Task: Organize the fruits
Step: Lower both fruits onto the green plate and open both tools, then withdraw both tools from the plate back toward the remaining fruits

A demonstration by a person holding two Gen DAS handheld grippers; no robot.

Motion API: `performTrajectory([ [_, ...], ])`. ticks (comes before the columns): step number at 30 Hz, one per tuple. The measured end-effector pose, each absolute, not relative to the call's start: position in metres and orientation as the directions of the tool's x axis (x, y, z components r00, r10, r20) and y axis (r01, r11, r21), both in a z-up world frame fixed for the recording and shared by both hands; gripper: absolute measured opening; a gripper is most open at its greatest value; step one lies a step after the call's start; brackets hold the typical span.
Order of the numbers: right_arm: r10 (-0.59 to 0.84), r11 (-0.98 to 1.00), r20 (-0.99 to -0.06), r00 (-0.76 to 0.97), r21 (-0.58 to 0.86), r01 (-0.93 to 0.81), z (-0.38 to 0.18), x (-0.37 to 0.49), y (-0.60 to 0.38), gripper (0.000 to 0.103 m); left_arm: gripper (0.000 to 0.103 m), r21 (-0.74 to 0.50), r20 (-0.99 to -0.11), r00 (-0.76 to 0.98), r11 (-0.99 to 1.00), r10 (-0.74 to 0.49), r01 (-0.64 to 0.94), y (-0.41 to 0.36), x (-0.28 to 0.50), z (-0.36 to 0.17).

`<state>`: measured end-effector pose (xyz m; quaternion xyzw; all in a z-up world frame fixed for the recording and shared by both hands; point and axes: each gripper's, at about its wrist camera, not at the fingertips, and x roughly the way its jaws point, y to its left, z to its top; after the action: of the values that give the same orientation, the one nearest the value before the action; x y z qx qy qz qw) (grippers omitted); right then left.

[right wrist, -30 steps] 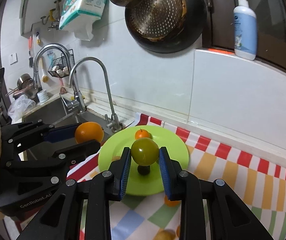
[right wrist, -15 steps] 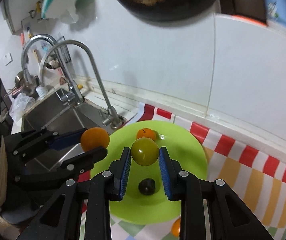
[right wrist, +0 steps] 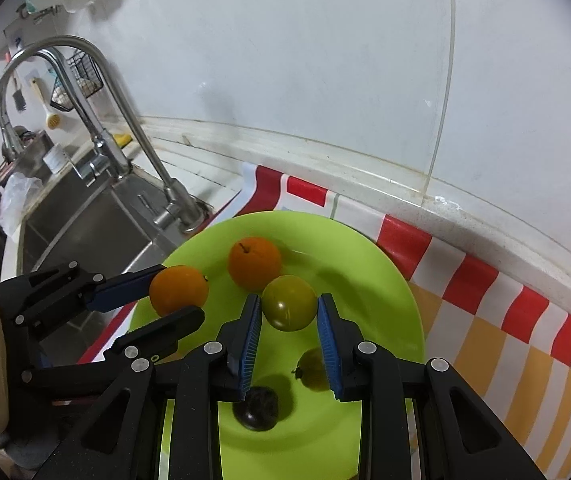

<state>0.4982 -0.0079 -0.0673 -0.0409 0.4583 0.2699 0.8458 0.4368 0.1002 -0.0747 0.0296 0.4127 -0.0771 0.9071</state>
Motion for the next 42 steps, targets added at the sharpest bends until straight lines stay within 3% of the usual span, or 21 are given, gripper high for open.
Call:
performTrajectory([
  [2, 0.421, 0.85, -0.802, 0.425, 0.185, -0.493, -0.07, 0.5, -0.007, 0.03, 0.034, -0.009, -0.754, 0.645, 0.984, -0.122, 0.176, 0.099, 0.436, -0.075],
  [5, 0.414, 0.85, -0.805, 0.426, 0.173, -0.498, -0.072, 0.499, -0.005, 0.03, 0.044, 0.018, -0.745, 0.66, 0.985, -0.101, 0.17, 0.098, 0.432, -0.071],
  [12, 0.418, 0.853, -0.795, 0.439, 0.177, -0.491, -0.064, 0.487, -0.013, 0.031, 0.045, 0.042, -0.728, 0.683, 0.989, -0.067, 0.141, 0.099, 0.416, -0.05],
  [15, 0.419, 0.854, -0.78, 0.466, 0.164, -0.493, -0.054, 0.473, -0.02, 0.041, 0.047, 0.071, -0.716, 0.697, 0.989, -0.039, 0.128, 0.095, 0.404, -0.038],
  [20, 0.412, 0.864, -0.741, 0.531, 0.133, -0.485, -0.03, 0.443, -0.035, 0.042, 0.053, 0.051, -0.688, 0.724, 0.99, -0.06, 0.13, 0.091, 0.375, -0.02],
  [22, 0.404, 0.874, -0.721, 0.563, 0.123, -0.47, -0.02, 0.429, -0.043, 0.052, 0.053, 0.044, -0.675, 0.735, 0.99, -0.068, 0.133, 0.089, 0.362, -0.015],
  [25, 0.4, 0.882, -0.693, 0.599, 0.114, -0.457, -0.007, 0.408, -0.055, 0.052, 0.054, 0.049, -0.653, 0.754, 0.989, -0.074, 0.14, 0.08, 0.34, -0.005],
  [33, 0.37, 0.91, -0.631, 0.682, 0.098, -0.403, 0.019, 0.357, -0.087, 0.057, 0.074, 0.055, -0.589, 0.804, 0.988, -0.086, 0.146, 0.061, 0.298, 0.018],
  [36, 0.343, 0.925, -0.609, 0.715, 0.088, -0.369, 0.025, 0.341, -0.099, 0.066, 0.076, 0.07, -0.568, 0.818, 0.984, -0.096, 0.165, 0.051, 0.284, 0.023],
  [42, 0.287, 0.948, -0.613, 0.736, 0.07, -0.312, 0.023, 0.312, -0.125, 0.067, 0.083, 0.098, -0.545, 0.832, 0.977, -0.105, 0.188, 0.033, 0.263, 0.025],
])
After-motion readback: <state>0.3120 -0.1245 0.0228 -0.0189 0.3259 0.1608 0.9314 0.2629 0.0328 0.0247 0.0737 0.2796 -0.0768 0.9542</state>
